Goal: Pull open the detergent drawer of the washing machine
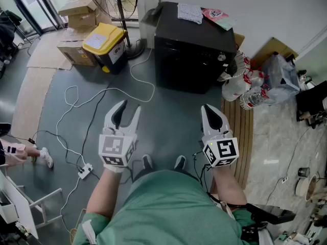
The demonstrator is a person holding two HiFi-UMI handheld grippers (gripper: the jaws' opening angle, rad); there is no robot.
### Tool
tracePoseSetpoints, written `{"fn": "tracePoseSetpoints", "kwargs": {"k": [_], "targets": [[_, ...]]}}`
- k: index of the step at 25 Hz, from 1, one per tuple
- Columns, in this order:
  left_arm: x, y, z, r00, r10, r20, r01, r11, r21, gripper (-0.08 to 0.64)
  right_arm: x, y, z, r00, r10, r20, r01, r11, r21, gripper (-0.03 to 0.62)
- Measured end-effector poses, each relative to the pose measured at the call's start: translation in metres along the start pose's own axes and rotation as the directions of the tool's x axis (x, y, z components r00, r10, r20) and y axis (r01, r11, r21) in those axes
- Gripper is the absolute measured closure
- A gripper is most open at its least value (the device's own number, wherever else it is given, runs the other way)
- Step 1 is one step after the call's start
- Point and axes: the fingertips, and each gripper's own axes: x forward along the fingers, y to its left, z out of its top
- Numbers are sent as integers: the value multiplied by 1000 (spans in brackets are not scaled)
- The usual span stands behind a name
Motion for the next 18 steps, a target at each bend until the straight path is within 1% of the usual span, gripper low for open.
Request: {"fn": "tracePoseSetpoints", "kwargs": {"k": [6, 10, 11, 12, 13, 14, 15, 18], "targets": [[1, -18, 5, 1000, 17, 2, -17, 1000, 2, 380, -13, -15, 0, 1000, 10, 8, -10, 1000, 7, 591], [3, -23, 11, 999, 33, 20, -33, 999, 2, 380, -19, -26, 1, 1000, -1, 16, 1, 1000, 16, 584], [5, -25, 13, 999, 38, 26, -38, 999, 0, 380, -20, -30, 1, 1000, 4, 13, -4, 1000, 14, 560], [8, -29, 16, 999, 43, 31, -43, 999, -3, 380, -22, -34, 1, 1000, 13, 7, -14, 1000, 10, 516], [11, -33, 18, 998, 48, 37, -48, 999, -6, 379, -24, -39, 1, 1000, 24, 1, -24, 1000, 4, 486], [14, -38, 20, 998, 54, 42, -54, 999, -8, 377, -26, -45, 1, 999, 35, -4, -35, 999, -3, 467], [16, -44, 23, 997, 60, 46, -59, 998, -9, 377, -28, -51, 1, 999, 46, -5, -46, 999, -7, 456], [22, -68, 27, 996, 77, 46, -77, 997, -6, 374, -37, -72, 0, 997, 76, 1, -76, 997, -3, 451]]}}
